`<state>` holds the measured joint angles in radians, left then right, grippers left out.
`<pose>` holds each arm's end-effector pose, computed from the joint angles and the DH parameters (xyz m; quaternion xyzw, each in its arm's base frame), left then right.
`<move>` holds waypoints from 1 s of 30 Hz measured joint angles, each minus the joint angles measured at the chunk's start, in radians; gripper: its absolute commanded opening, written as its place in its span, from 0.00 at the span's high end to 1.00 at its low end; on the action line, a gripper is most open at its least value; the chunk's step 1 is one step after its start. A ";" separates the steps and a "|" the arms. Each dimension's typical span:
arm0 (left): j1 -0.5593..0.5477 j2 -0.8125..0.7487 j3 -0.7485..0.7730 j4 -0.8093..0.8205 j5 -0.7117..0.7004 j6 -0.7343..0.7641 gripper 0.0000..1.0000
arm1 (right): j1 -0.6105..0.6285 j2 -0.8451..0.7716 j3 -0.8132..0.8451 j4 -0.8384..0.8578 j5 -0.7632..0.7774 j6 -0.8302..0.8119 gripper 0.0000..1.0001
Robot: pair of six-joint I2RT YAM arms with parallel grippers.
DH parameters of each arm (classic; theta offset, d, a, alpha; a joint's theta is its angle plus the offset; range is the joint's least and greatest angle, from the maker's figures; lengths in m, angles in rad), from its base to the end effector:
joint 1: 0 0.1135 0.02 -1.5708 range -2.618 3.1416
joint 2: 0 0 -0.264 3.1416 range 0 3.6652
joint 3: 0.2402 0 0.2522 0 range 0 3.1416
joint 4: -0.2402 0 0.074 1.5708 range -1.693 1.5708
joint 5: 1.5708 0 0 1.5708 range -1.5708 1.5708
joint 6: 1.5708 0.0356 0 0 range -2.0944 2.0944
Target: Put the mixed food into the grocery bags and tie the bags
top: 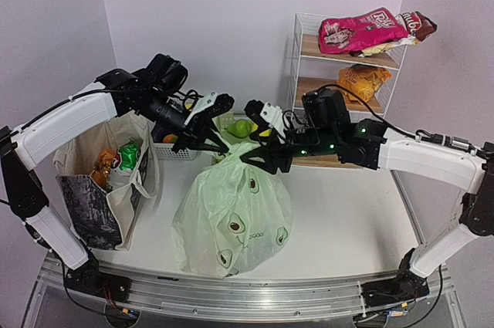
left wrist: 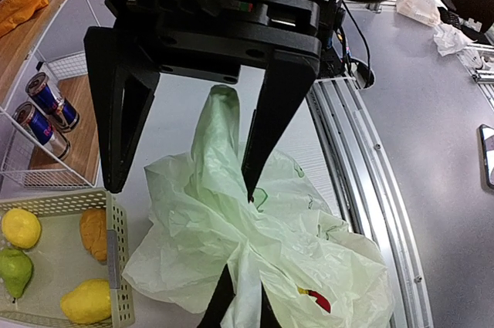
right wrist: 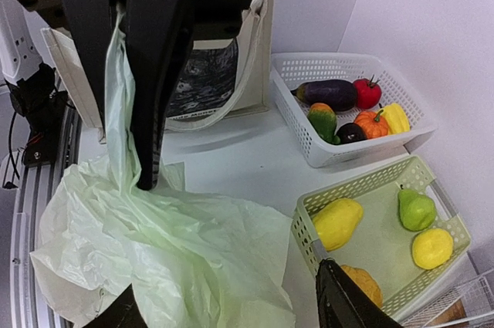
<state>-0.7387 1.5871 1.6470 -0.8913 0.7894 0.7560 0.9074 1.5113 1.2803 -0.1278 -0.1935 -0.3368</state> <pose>0.2284 -0.2422 0.3788 0.6870 0.5369 -0.3557 0.3366 0.2154 0.2867 0.3411 -0.5214 0.6328 0.2357 0.5217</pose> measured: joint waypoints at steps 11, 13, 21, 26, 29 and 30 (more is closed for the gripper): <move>-0.005 0.003 0.000 -0.013 -0.004 0.013 1.00 | -0.016 0.077 0.079 -0.049 -0.081 -0.029 0.73; -0.006 0.003 0.000 -0.024 -0.004 0.017 1.00 | -0.020 0.087 0.083 -0.064 -0.101 -0.024 0.83; -0.006 0.003 0.002 -0.043 -0.014 0.032 1.00 | -0.053 0.090 0.083 -0.083 -0.161 -0.001 1.00; -0.022 0.003 0.003 -0.044 -0.023 0.029 0.99 | -0.054 0.090 0.083 -0.084 -0.166 0.004 1.00; -0.062 -0.002 -0.001 -0.043 -0.054 0.030 0.51 | -0.053 0.089 0.083 -0.084 -0.173 0.006 1.00; -0.075 -0.005 -0.004 -0.043 -0.060 0.034 0.32 | -0.052 0.088 0.083 -0.084 -0.176 0.006 1.00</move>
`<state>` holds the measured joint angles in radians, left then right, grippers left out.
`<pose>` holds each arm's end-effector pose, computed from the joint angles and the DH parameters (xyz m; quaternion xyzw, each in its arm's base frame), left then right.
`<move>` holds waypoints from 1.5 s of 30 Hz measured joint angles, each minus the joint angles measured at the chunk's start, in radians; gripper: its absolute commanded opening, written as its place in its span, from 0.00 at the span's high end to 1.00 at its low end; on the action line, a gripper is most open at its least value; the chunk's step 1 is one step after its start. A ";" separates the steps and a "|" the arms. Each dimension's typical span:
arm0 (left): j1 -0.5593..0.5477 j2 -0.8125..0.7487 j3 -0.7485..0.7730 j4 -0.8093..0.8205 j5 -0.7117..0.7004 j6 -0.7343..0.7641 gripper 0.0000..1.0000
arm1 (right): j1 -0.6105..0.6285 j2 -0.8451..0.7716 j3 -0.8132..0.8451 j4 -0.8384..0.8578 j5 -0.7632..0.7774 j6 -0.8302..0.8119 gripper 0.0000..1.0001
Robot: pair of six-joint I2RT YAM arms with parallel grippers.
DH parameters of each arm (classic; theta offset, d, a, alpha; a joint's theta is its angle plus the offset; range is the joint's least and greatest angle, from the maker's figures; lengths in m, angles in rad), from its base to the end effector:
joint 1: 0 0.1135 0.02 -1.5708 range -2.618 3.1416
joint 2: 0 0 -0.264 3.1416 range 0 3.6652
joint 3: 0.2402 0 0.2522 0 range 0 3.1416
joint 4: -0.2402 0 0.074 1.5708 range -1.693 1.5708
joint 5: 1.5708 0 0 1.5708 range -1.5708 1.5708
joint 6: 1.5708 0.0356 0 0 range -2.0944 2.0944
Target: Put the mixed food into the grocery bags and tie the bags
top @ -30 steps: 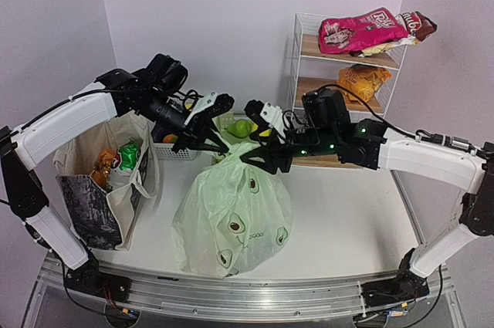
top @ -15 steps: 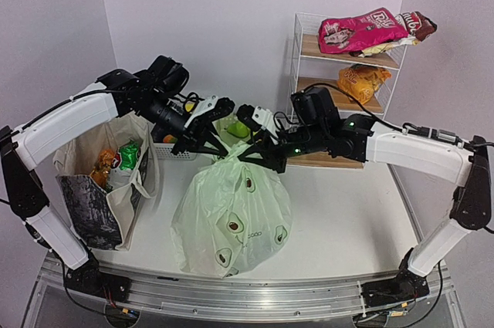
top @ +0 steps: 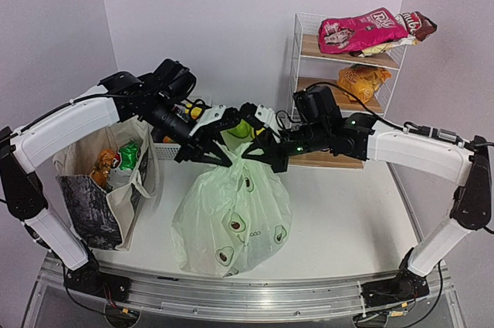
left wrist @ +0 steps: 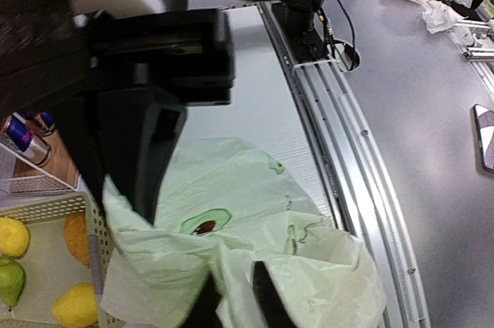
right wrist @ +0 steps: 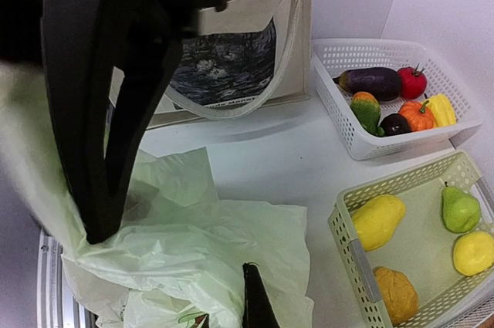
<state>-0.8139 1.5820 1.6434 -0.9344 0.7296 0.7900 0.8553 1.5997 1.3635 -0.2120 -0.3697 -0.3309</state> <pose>0.2082 -0.2550 0.3754 0.7158 0.5228 -0.3391 0.3153 0.2372 0.2926 0.3319 -0.5462 0.6353 0.2859 0.4650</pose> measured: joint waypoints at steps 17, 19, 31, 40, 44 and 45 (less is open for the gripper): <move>0.182 0.004 0.231 0.088 0.015 -0.171 0.35 | -0.011 -0.064 -0.040 -0.001 -0.013 -0.152 1.00; 0.177 0.063 0.218 0.126 0.012 -0.219 0.29 | -0.011 -0.068 -0.040 0.000 -0.022 -0.166 1.00; 0.033 0.111 0.005 0.151 0.097 -0.348 0.17 | -0.011 -0.085 -0.064 -0.001 -0.022 -0.196 1.00; 0.006 0.081 -0.048 0.190 0.072 -0.401 0.25 | -0.011 -0.085 -0.065 0.016 -0.023 -0.195 1.00; -0.002 0.082 -0.049 0.211 0.047 -0.412 0.31 | -0.010 -0.085 -0.069 0.032 -0.023 -0.191 1.00; -0.002 0.082 -0.049 0.214 0.039 -0.416 0.35 | -0.010 -0.085 -0.069 0.034 -0.023 -0.190 1.00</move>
<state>-0.8162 1.6639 1.5944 -0.7204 0.7687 0.3742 0.8458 1.5143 1.2949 -0.1776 -0.3923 -0.5214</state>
